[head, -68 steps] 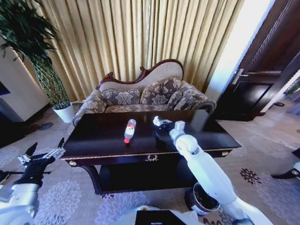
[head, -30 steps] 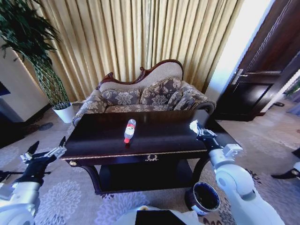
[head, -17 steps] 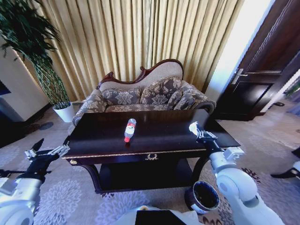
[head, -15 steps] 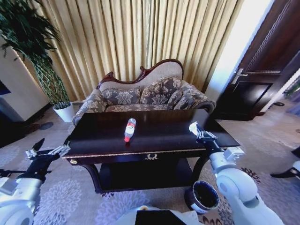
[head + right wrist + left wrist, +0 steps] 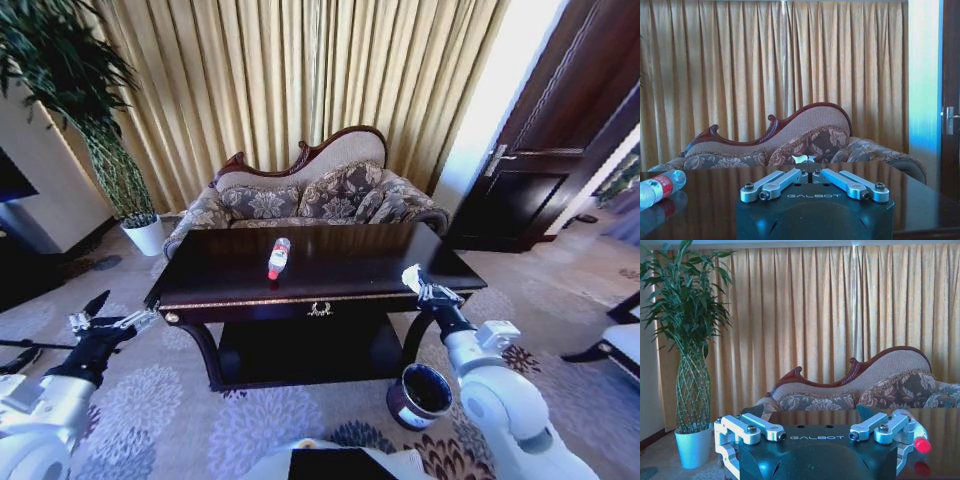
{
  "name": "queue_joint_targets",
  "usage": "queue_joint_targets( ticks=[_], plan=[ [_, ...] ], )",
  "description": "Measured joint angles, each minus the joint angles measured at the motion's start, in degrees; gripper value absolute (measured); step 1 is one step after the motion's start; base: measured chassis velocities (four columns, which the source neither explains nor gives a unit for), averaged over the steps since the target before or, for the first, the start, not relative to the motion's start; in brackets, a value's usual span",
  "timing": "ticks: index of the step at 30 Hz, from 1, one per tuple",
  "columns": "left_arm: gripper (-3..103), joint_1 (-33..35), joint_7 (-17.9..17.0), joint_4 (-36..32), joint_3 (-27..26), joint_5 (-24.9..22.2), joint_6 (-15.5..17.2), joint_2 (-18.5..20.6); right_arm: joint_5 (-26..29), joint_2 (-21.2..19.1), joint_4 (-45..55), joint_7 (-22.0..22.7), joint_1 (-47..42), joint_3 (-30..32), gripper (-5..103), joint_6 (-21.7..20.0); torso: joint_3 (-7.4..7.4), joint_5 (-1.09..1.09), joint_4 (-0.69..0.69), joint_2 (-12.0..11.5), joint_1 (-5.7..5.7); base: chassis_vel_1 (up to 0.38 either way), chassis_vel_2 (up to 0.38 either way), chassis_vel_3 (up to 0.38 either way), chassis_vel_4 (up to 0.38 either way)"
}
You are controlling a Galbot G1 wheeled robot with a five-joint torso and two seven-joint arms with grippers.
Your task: Move to the front of the table and place the trash on the table into the trash bin.
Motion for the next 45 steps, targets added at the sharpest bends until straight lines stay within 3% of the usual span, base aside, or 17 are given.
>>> queue_joint_targets(
  ticks=[10, 21, 32, 34, 39, 41, 45],
  plan=[
    [100, -0.1, -1.29, 0.0, -0.69, -0.26, -0.32, -0.12, -2.87, 1.78, -7.68, -1.06, -3.86, 0.09, 0, 1.65, 0.02, 0.0, -0.02, -0.02, 0.04, 0.028, -0.028, -0.032, 0.035],
    [100, 0.07, -1.59, 0.0, -0.83, -0.27, -0.42, -1.29, -5.06, 0.09, -33.09, -0.76, 3.03, -2.2, 0, 2.17, 0.0, 0.01, 0.0, 0.0, 0.01, 0.0, 0.0, 0.0, 0.0],
    [100, 1.01, -1.95, 0.0, -0.89, 0.59, -1.72, -2.17, -15.92, 0.83, -61.92, -0.96, 14.56, -5.74, 0, 8.62, 0.01, 0.01, 0.0, -0.01, 0.01, 0.0, 0.0, 0.0, 0.0],
    [100, 0.97, -1.97, 0.0, -0.89, 0.69, -2.0, -2.14, -20.71, 1.79, -68.5, -0.88, 16.89, -5.5, 0, 12.52, 0.01, 0.0, -0.01, -0.01, 0.02, 0.0, 0.0, 0.0, 0.0],
    [100, 1.05, -2.24, 0.0, -0.7, 0.71, -2.06, -2.31, -21.11, 2.9, -71.91, 0.63, 18.14, -5.48, -3, 13.9, 0.01, 0.0, -0.01, -0.01, 0.02, 0.0, 0.0, 0.0, 0.0],
    [100, 1.12, -2.29, 0.0, -0.6, 0.75, -2.07, -2.4, -21.06, 3.17, -72.22, 0.81, 18.31, -5.48, 2, 13.92, 0.01, 0.0, -0.01, -0.01, 0.02, 0.0, 0.0, 0.0, 0.0],
    [100, 1.17, -2.3, 0.0, -0.41, 0.88, -2.11, -2.4, -20.8, 3.94, -72.78, 1.47, 18.8, -5.28, 24, 13.92, 0.0, -0.01, 0.0, -0.01, 0.01, 0.0, 0.0, 0.0, 0.0]
  ],
)
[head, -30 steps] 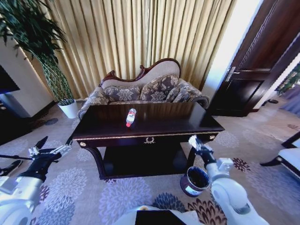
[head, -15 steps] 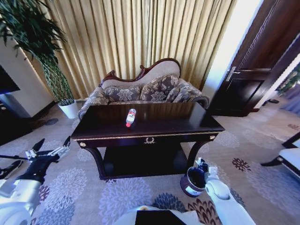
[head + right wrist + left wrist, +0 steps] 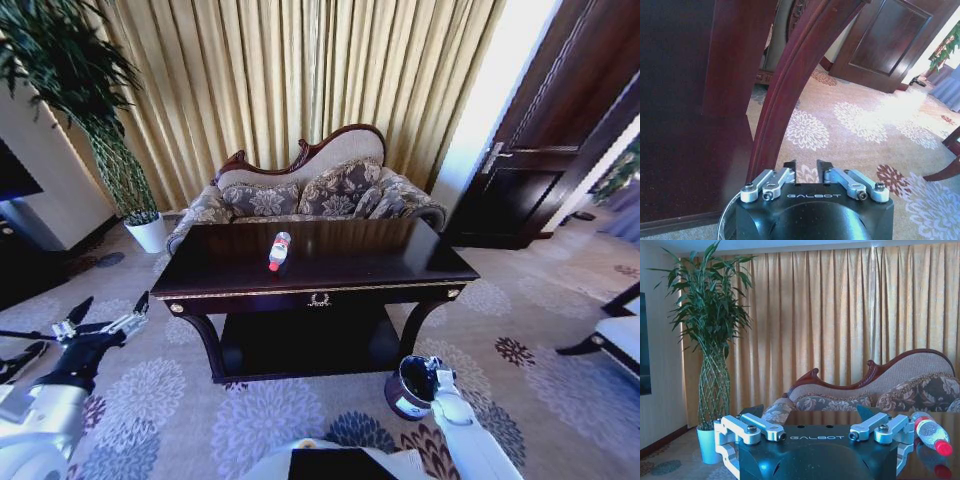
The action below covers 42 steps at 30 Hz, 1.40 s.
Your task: Move to the front of the table and place the trash on the table into the trash bin.
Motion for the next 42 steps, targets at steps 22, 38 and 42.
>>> queue_joint_targets(
  ticks=[22, 38, 42],
  plan=[
    [100, 0.3, -0.01, 0.0, -0.29, -0.21, -0.25, 1.09, 3.6, -0.04, 3.56, 0.24, -1.47, 0.97, 97, -0.53, 0.0, 0.0, 0.0, 0.0, 0.0, 0.0, 0.0, 0.0, 0.0],
    [100, 0.53, -0.07, 0.0, -0.5, -0.33, -0.4, 1.19, 6.03, -0.52, 4.17, 0.05, -2.31, 1.82, 100, -0.83, 0.0, 0.01, 0.0, 0.0, 0.0, 0.0, 0.0, 0.0, 0.0],
    [100, 0.39, -0.07, 0.0, -0.34, -0.31, -0.4, 0.81, 11.8, -0.53, 8.91, 0.03, -4.1, 2.22, 100, -2.8, 0.0, 0.01, -0.01, 0.0, 0.0, 0.0, 0.0, 0.0, 0.0]
  ],
)
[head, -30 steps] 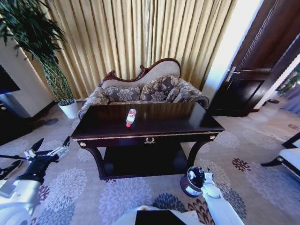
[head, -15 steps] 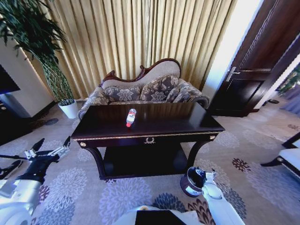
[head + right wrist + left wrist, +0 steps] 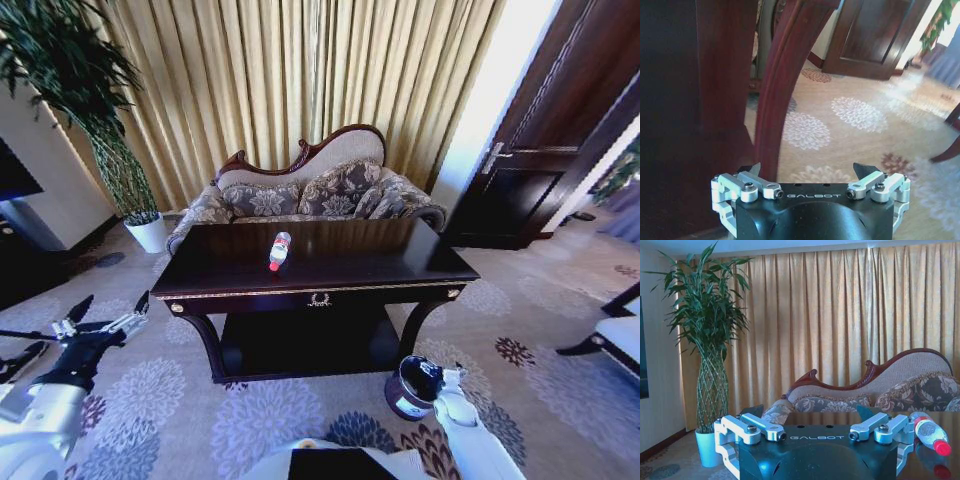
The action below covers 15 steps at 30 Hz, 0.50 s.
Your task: Move to the front of the table and place the trash on the table into the trash bin.
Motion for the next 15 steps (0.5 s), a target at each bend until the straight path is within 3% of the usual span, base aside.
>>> queue_joint_targets(
  ticks=[2, 4, 15],
  plan=[
    [100, 0.0, 0.0, 0.0, 0.01, 0.0, 0.0, -0.07, 1.7, -0.06, 1.54, 0.0, -0.54, 0.05, 100, -0.85, 0.0, 0.0, 0.0, 0.0, 0.0, 0.0, 0.0, 0.0, 0.0],
    [100, 0.0, 0.0, 0.0, 0.02, 0.0, -0.01, -0.36, 7.08, -0.32, 9.14, -0.05, -2.77, 0.86, 100, -4.24, 0.0, -0.01, 0.01, 0.0, 0.0, 0.0, 0.0, 0.0, 0.0],
    [100, 0.01, -0.27, 0.0, -0.05, 0.04, -0.61, -1.78, 11.83, -0.29, 36.62, -6.88, -12.73, 6.46, 100, -4.38, 0.0, -0.02, 0.0, 0.0, 0.0, 0.0, 0.0, 0.0, 0.0]
  ],
)
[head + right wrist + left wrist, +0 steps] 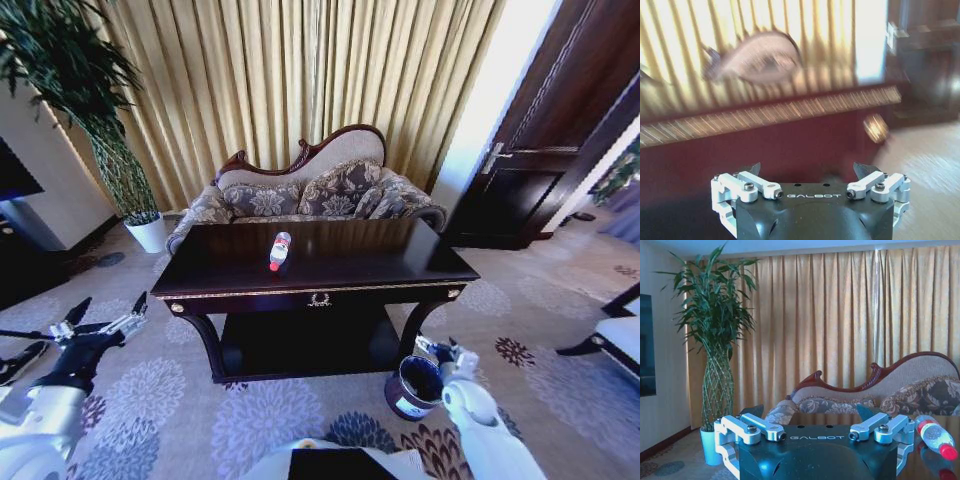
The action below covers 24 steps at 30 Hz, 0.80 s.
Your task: Move to the front of the table and place the trash on the table into the trash bin.
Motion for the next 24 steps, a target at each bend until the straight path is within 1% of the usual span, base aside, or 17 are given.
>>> queue_joint_targets(
  ticks=[1, 2, 4, 5, 6, 7, 9, 11, 12, 15, 16, 18, 19, 20, 24],
  plan=[
    [100, 0.05, -0.02, 0.0, -0.01, 0.0, -0.07, -0.21, 0.55, 0.18, 4.21, -0.25, -1.4, 0.15, 100, -0.05, 0.0, 0.0, 0.01, 0.0, 0.0, 0.0, 0.0, 0.0, 0.0],
    [100, 0.05, -0.02, 0.0, -0.01, 0.0, -0.07, -0.21, 0.55, 0.18, 4.21, -0.25, -1.4, 0.15, 100, -0.05, 0.0, 0.0, 0.01, 0.0, 0.0, 0.0, 0.0, 0.0, 0.0],
    [100, 0.08, 0.01, 0.0, 0.0, 0.23, -0.62, -0.57, 0.43, 0.77, 11.64, -0.47, -3.59, -0.11, 100, -0.08, 0.0, -0.01, 0.01, 0.0, 0.0, 0.0, 0.0, 0.0, 0.0],
    [100, 0.08, 0.06, 0.0, 0.0, 0.37, -0.77, -0.65, -0.32, 0.94, 13.61, -0.48, -4.15, -0.4, 100, -0.11, 0.0, 0.0, 0.01, 0.0, 0.0, 0.0, 0.0, 0.0, 0.0],
    [100, 0.09, 0.2, 0.0, 0.0, 0.49, -0.94, -0.74, -2.43, 1.18, 16.67, -0.68, -4.88, -0.83, 100, -0.13, 0.0, 0.02, 0.0, 0.0, 0.0, 0.0, 0.0, 0.0, 0.0],
    [100, 0.09, 0.2, 0.0, 0.0, 0.49, -0.94, -0.74, -2.43, 1.18, 16.67, -0.68, -4.88, -0.83, 100, -0.13, 0.0, 0.02, 0.0, 0.0, 0.0, 0.0, 0.0, 0.0, 0.0],
    [100, 0.2, 0.32, 0.0, -0.1, 0.5, -1.01, -0.77, -4.54, 1.21, 21.12, -1.48, -5.63, -1.33, 100, -0.18, 0.0, 0.01, 0.01, 0.0, 0.0, 0.0, 0.0, 0.0, 0.0],
    [100, 0.12, 0.34, 0.0, -0.12, 0.5, -1.03, -0.77, -5.01, 1.12, 25.45, -1.75, -6.0, -1.82, 100, -1.04, 0.0, 0.02, 0.01, 0.0, 0.0, 0.0, 0.0, 0.0, 0.0],
    [100, 0.12, 0.34, 0.0, -0.12, 0.5, -1.03, -0.77, -5.01, 1.12, 25.45, -1.75, -6.0, -1.82, 100, -1.04, 0.0, 0.02, 0.01, 0.0, 0.0, 0.0, 0.0, 0.0, 0.0],
    [100, -0.19, 0.23, 0.0, -0.11, 0.6, -1.03, -0.76, -4.66, 0.91, 32.2, -2.43, -6.71, -3.34, 100, -4.25, 0.0, 0.0, 0.01, 0.0, 0.0, 0.0, 0.0, 0.0, 0.0],
    [100, -0.19, 0.23, 0.0, -0.11, 0.6, -1.03, -0.76, -4.66, 0.91, 32.2, -2.43, -6.71, -3.34, 100, -4.25, 0.0, 0.0, 0.01, 0.0, 0.0, 0.0, 0.0, 0.0, 0.0],
    [100, -0.35, 0.16, 0.0, -0.13, 0.64, -1.04, -0.7, -4.92, 0.61, 33.93, -4.55, -7.25, -4.3, 100, -5.75, 0.0, 0.0, 0.01, 0.0, 0.0, 0.0, 0.0, 0.0, 0.0],
    [100, -0.35, 0.16, 0.0, -0.13, 0.64, -1.04, -0.7, -4.92, 0.61, 33.93, -4.55, -7.25, -4.3, 100, -5.75, 0.0, 0.0, 0.01, 0.0, 0.0, 0.0, 0.0, 0.0, 0.0],
    [100, -0.47, 0.03, 0.0, -0.16, 0.64, -1.04, -0.62, -5.25, 0.38, 34.05, -5.57, -7.31, -4.66, 100, -6.24, 0.0, 0.01, 0.0, 0.0, 0.0, 0.0, 0.0, 0.0, 0.0],
    [100, -0.69, -0.23, 0.0, -0.37, 0.55, -1.04, -0.29, -5.01, -0.1, 33.84, -6.41, -6.91, -5.23, 100, -7.33, 0.0, 0.02, 0.01, 0.0, 0.0, 0.0, 0.0, 0.0, 0.0]
  ],
)
